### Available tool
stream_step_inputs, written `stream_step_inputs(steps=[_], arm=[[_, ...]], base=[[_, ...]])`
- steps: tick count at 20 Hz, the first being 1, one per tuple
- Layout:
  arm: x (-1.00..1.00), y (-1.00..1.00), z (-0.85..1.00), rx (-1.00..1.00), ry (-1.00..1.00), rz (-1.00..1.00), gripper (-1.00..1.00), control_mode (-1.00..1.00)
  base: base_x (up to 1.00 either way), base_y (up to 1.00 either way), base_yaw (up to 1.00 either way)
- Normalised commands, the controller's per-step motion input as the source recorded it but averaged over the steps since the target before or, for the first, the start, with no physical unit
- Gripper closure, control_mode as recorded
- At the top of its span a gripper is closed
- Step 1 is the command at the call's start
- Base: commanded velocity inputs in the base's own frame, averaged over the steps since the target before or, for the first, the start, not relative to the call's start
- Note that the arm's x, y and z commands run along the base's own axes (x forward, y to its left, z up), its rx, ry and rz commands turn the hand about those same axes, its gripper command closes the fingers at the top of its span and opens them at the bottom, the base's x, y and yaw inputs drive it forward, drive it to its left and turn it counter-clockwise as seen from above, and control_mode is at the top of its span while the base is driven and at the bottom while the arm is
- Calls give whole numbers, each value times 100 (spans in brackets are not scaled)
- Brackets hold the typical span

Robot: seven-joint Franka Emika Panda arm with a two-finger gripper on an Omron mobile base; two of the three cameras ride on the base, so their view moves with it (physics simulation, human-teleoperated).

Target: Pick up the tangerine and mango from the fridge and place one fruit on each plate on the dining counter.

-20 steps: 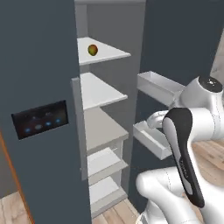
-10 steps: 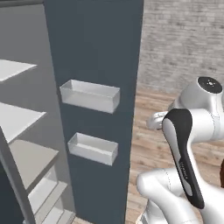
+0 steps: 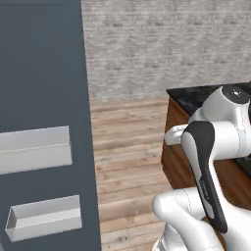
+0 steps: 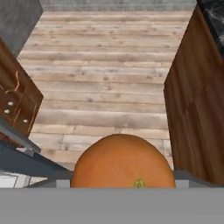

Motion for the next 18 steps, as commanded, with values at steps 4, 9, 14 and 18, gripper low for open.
stream_step_inputs(steps=[4, 9, 14, 18], arm=[[0, 0, 0, 0, 0, 0, 100, 100], [0, 0, 0, 0, 0, 0, 100, 100], [0, 0, 0, 0, 0, 0, 100, 100], [0, 0, 0, 0, 0, 0, 100, 100]], base=[[12, -5, -78], [86, 50, -30], [100, 44, 10], [100, 2, 31]])
